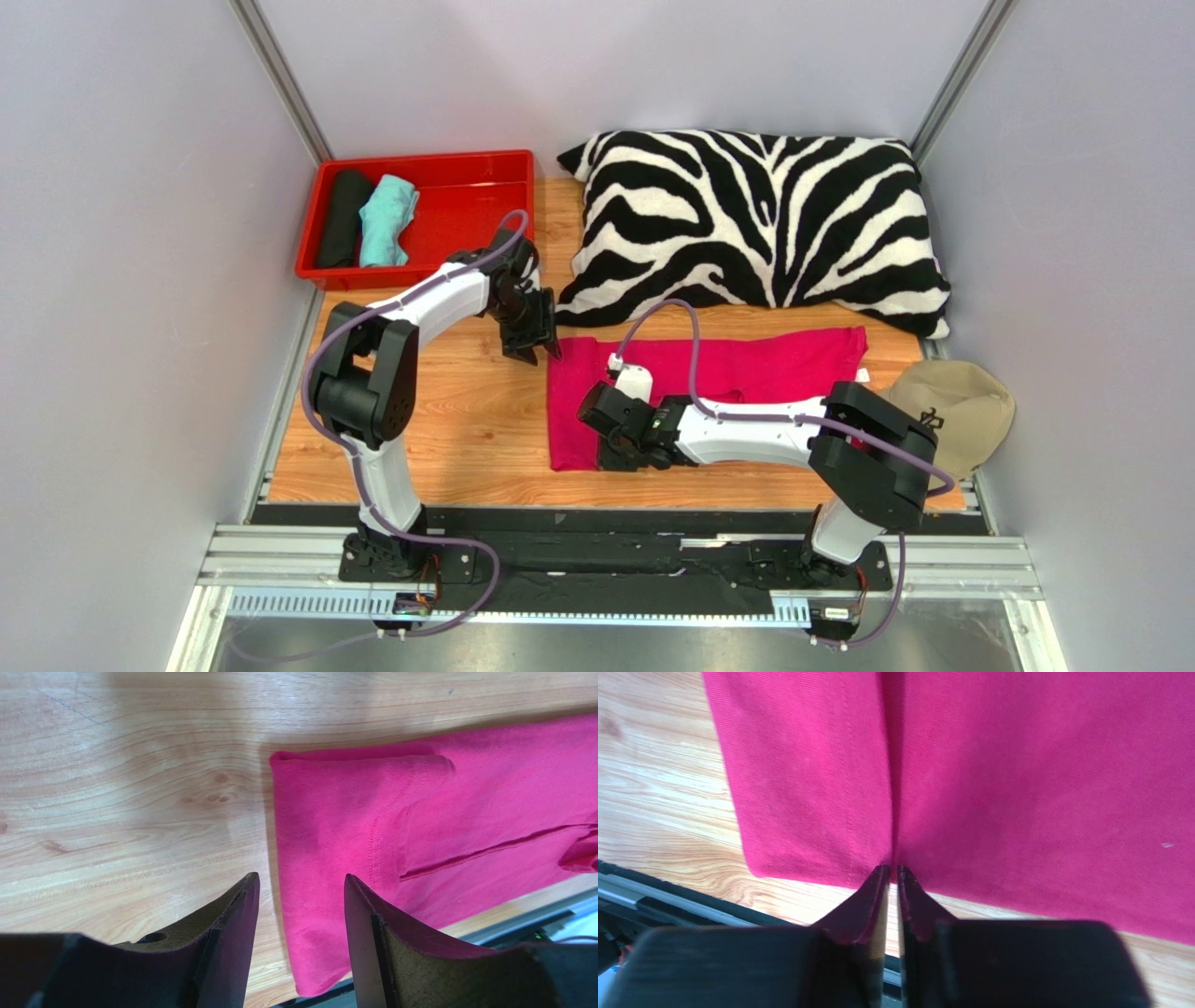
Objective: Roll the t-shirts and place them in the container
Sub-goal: Roll the T-shirt to the center of the board.
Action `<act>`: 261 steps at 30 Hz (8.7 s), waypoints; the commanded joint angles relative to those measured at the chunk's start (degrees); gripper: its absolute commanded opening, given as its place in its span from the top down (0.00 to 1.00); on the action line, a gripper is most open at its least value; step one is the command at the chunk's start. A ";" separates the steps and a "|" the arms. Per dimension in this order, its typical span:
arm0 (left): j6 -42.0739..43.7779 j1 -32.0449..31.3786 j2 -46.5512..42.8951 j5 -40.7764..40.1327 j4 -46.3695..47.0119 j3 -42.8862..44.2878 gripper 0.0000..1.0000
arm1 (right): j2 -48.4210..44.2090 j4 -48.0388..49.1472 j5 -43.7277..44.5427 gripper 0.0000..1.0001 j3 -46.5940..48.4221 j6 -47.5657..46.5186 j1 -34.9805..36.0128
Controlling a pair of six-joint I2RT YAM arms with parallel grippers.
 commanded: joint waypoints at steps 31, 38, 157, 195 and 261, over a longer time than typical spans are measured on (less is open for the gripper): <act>0.71 3.61 0.64 8.63 6.32 -1.56 0.48 | 15.90 -13.39 3.43 0.97 24.54 -6.13 6.24; 2.11 3.61 1.25 7.93 6.06 -2.18 0.45 | 9.83 -18.22 8.61 0.84 27.00 -6.92 6.15; -2.27 2.90 2.05 0.11 10.09 -3.75 0.55 | 11.76 -9.97 -1.23 1.00 24.98 -4.11 3.69; -6.94 -9.39 1.96 -21.24 -7.91 11.53 1.00 | -4.06 11.47 -4.21 1.00 -1.03 6.79 1.14; -9.84 -16.70 17.78 -22.48 -12.22 24.45 1.00 | -8.02 3.57 7.74 0.54 0.72 -5.16 0.27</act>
